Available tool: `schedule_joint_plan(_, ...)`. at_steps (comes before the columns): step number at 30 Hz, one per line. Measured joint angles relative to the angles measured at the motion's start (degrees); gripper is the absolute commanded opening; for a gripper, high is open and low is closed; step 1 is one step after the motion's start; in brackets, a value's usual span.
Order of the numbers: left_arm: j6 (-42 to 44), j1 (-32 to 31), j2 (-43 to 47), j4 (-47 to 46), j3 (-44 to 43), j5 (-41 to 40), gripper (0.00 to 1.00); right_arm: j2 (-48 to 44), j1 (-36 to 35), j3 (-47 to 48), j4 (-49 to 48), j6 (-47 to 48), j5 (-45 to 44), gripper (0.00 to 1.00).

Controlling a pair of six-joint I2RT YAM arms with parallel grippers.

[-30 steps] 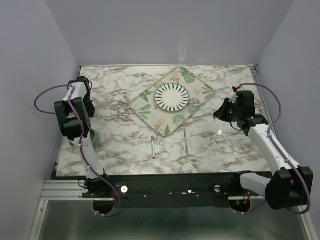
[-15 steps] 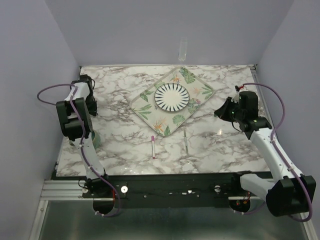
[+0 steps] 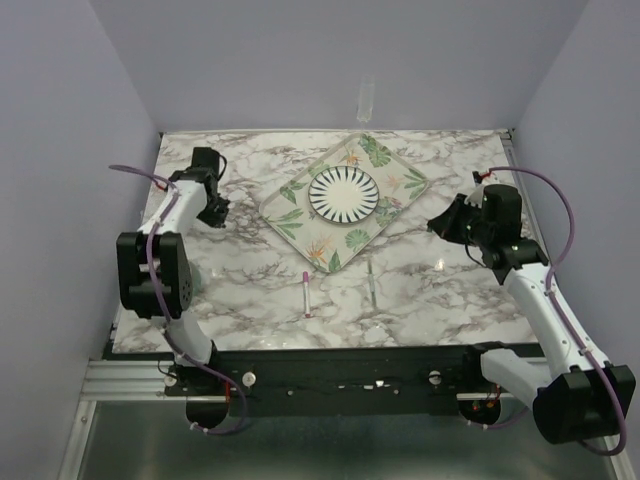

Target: Insert the pens into the pen caps

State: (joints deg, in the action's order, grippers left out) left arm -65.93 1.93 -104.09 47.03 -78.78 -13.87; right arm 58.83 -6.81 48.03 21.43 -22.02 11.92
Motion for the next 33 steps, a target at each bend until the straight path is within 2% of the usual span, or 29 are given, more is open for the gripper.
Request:
schedule_joint_plan(7, 14.93, -15.8, 18.91, -11.19, 13.31, 1.99, 0.0, -2.6, -0.33, -1.66, -0.66, -1.99, 4.24, 0.01)
schedule_joint_plan(9, 19.85, -19.71, 28.33, -18.23, 22.73, 7.78, 0.0, -3.87, -1.07, -1.99, -1.77, -3.26, 6.27, 0.01)
schedule_joint_plan(13, 25.99, -23.52, 44.28, -29.49, 35.39, 18.53, 0.0, -4.2, -3.76, -1.99, -6.54, -6.51, 10.97, 0.01)
schedule_joint_plan(16, 30.88, -25.33, 56.26, -35.08, 40.81, 25.64, 0.0, -3.69, -7.61, -1.99, -12.48, -9.62, 13.75, 0.01)
schedule_joint_plan(18, 33.14, -26.1, 61.2, -38.12, 41.57, 30.58, 0.0, -3.15, -10.38, -1.77, -15.91, -11.13, 14.62, 0.01)
schedule_joint_plan(26, 38.29, -27.89, 65.9, -43.98, 42.34, 47.76, 0.0, 1.99, -21.11, 6.12, -26.1, -15.41, 15.47, 0.01)
schedule_joint_plan(33, 40.02, -30.49, 70.38, -44.85, 43.93, 53.51, 0.0, 4.94, -28.68, 15.98, -31.36, -15.45, 15.32, 0.01)
